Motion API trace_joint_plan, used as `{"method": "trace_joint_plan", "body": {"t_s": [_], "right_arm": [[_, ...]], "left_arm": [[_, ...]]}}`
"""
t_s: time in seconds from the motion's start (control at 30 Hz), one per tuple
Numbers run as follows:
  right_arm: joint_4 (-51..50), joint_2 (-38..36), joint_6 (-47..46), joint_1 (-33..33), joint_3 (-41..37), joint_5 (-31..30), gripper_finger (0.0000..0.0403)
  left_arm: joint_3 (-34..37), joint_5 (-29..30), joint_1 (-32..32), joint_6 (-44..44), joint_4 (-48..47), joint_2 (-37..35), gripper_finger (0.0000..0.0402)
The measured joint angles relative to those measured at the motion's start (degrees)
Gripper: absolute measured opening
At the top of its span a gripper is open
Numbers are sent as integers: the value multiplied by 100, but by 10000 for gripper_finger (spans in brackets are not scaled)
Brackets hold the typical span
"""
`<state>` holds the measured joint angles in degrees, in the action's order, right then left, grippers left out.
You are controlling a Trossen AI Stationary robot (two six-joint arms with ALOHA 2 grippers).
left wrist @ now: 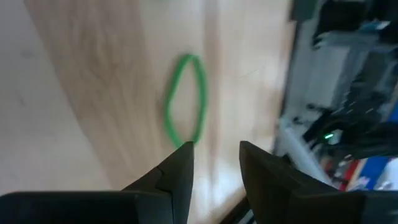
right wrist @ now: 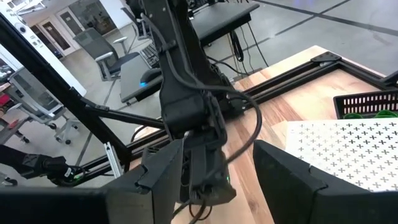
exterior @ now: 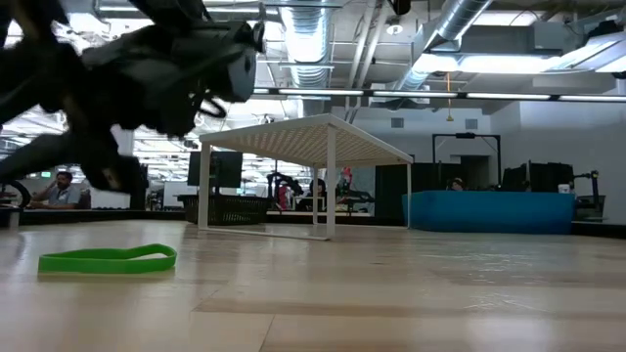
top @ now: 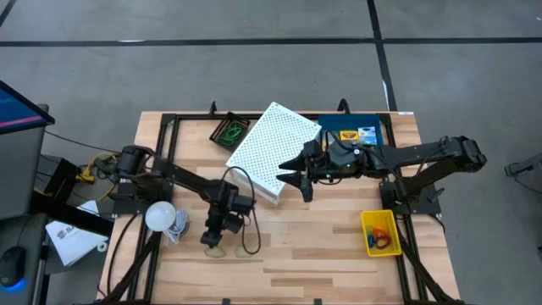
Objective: Pick & Place Office Desk Supplies
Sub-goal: Put the green rubber band into the black bin
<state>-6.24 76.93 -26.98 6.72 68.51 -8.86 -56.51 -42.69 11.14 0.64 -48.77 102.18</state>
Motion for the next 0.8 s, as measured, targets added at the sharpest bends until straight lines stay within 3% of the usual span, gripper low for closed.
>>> {"method": "trace_joint_plan", "body": {"t_s": [0.3,0.8], "right_arm": [[-22,0,-46,0,2,-7,193],[-58,0,-111,0,1,-17,193]], "left_arm": [[0,604,-14,467,-27,199,121],[0,797,450,584,152,198,127]]}}
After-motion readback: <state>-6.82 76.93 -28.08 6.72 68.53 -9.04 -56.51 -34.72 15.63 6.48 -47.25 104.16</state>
